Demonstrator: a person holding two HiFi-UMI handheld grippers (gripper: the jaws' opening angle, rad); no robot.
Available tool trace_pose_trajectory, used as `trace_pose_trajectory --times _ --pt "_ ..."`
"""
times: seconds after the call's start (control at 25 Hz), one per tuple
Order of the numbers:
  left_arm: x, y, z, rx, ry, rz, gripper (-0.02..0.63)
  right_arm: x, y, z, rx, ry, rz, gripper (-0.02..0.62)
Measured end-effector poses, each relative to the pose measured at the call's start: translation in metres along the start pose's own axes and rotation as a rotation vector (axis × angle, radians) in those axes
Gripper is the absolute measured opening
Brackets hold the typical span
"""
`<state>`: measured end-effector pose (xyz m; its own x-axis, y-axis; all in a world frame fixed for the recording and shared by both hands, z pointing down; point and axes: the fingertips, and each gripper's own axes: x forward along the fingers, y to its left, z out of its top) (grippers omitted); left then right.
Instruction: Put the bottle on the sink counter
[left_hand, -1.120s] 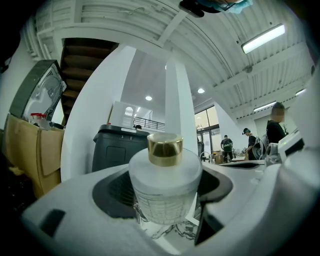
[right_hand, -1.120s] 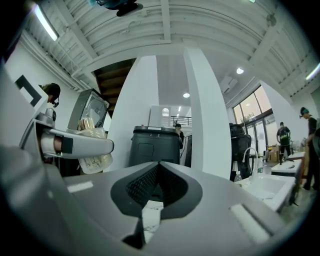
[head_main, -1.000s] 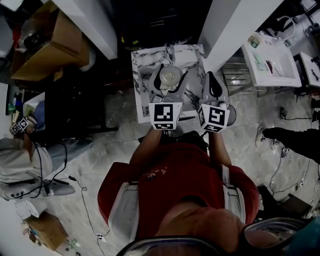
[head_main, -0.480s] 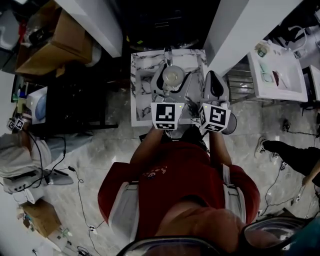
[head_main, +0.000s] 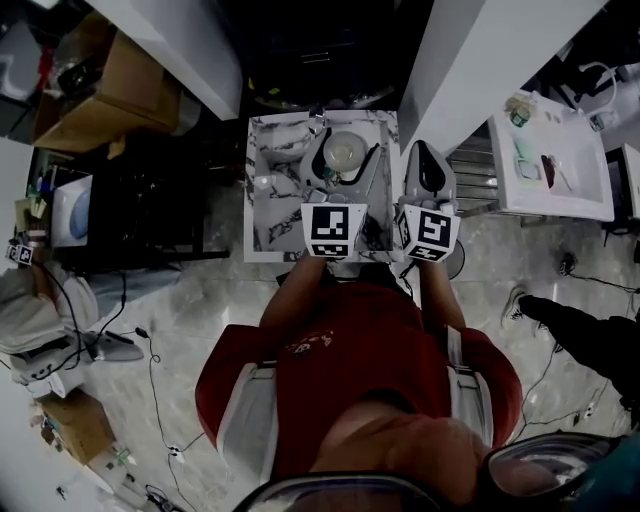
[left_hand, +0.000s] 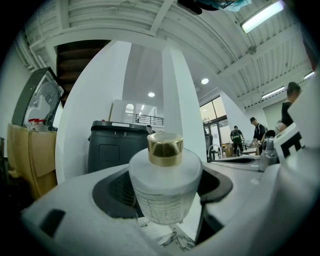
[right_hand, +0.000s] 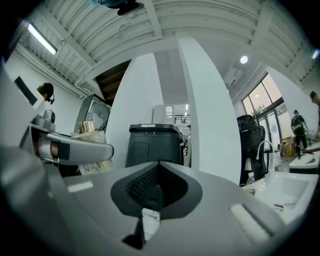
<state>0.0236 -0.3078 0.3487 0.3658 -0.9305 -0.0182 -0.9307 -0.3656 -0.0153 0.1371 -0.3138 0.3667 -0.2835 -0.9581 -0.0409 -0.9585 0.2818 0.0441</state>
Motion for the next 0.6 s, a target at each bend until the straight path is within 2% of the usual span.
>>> trace_pose_trajectory --times 0.6 --pt "0.044 -0.013 -0.036 -0.023 0.077 0.037 0.336 0.016 -0.047 -0.03 0.004 0.063 0.014 0.002"
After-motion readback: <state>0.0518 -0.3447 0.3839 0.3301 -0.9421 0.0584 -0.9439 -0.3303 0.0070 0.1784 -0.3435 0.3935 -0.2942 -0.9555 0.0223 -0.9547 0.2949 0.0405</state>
